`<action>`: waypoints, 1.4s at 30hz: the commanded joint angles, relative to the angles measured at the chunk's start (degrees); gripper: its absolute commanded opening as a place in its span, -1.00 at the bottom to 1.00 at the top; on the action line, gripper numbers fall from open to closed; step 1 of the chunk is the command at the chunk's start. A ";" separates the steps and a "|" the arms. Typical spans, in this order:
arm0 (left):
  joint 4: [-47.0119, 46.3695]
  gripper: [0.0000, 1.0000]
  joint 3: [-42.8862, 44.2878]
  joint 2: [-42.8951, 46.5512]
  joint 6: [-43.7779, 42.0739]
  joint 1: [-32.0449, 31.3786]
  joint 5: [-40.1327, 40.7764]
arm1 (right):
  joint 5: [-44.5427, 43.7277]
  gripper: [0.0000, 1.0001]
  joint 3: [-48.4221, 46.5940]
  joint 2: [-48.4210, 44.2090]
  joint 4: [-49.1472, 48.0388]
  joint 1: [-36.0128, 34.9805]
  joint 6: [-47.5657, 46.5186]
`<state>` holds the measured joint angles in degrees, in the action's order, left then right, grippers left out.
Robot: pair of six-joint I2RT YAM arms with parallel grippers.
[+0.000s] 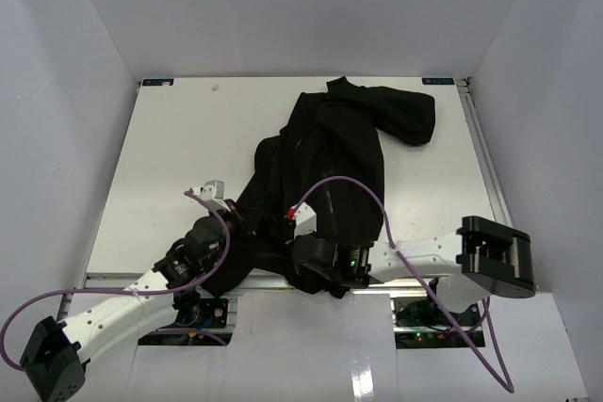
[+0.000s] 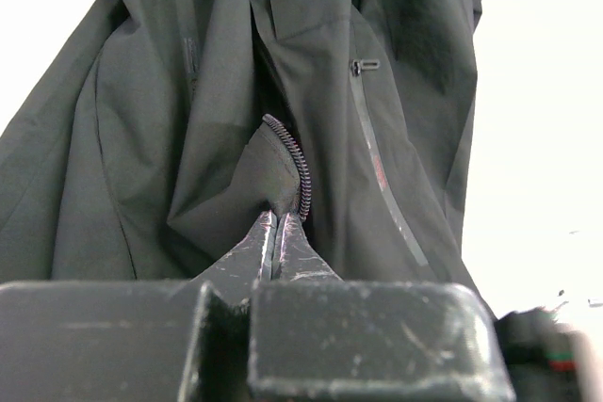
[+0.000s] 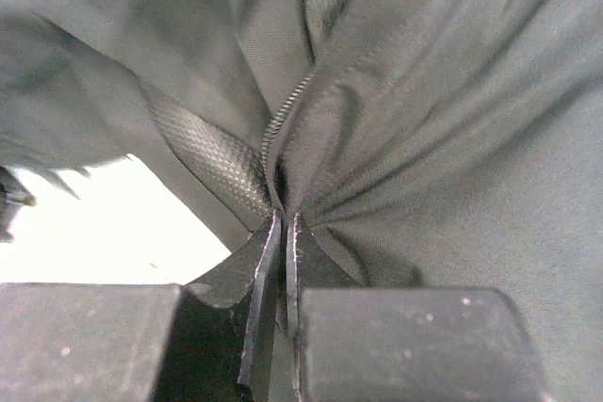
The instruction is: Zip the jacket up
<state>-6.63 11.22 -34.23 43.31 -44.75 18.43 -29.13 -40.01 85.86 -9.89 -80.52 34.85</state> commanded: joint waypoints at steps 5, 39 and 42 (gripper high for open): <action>-5.96 -1.00 0.09 3.81 -4.73 0.02 -9.78 | 2.32 -0.85 4.85 -11.34 -7.48 4.51 -5.23; -5.94 -1.00 -0.02 7.38 -8.79 0.02 -14.83 | 13.58 -0.84 10.76 -14.04 -25.63 11.61 -8.26; -7.59 -1.00 -1.04 8.44 -9.27 0.02 -16.49 | 14.38 -0.84 13.15 -15.75 -29.75 11.97 -9.02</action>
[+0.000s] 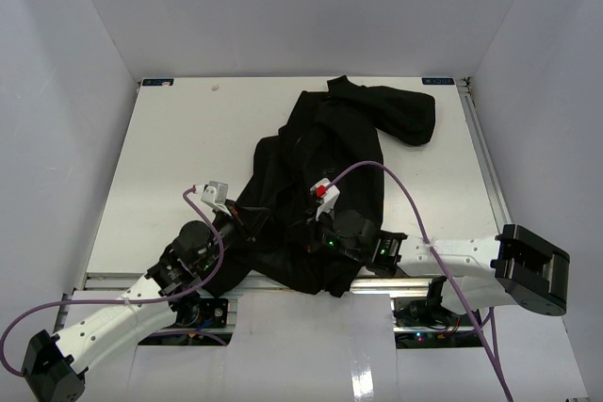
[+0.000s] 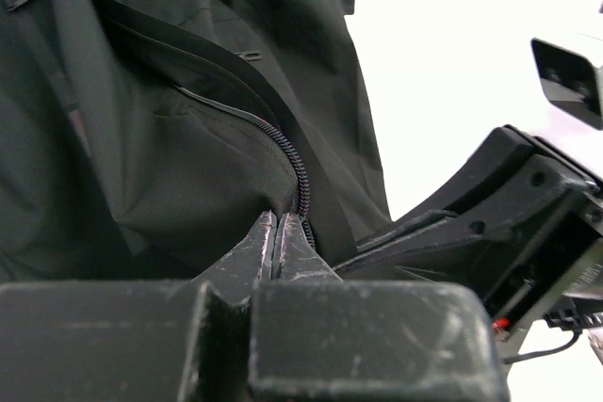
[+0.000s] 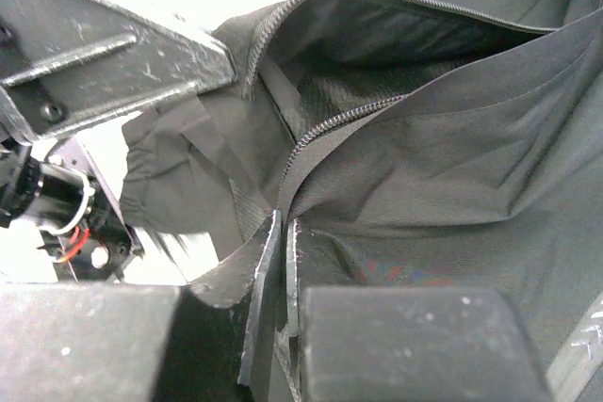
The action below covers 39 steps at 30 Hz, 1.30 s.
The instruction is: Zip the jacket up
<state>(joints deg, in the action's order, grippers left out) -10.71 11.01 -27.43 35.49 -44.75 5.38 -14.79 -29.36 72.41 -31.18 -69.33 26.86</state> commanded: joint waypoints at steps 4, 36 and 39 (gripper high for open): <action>-5.28 -1.00 -2.15 3.99 -2.10 0.02 -5.53 | 3.38 -0.84 6.67 -5.17 -15.89 2.40 -1.34; -24.42 -1.00 -9.62 6.67 0.76 0.02 -15.71 | 16.05 -0.84 12.83 -2.94 -47.89 3.93 -0.54; -24.99 -1.00 -9.85 6.60 0.93 0.02 -15.25 | 16.25 -0.84 12.67 -2.20 -48.83 3.94 -0.23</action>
<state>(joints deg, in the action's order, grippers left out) -31.85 2.75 -20.93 35.59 -44.73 -8.60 -0.66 -15.09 69.44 -71.33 -65.28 25.94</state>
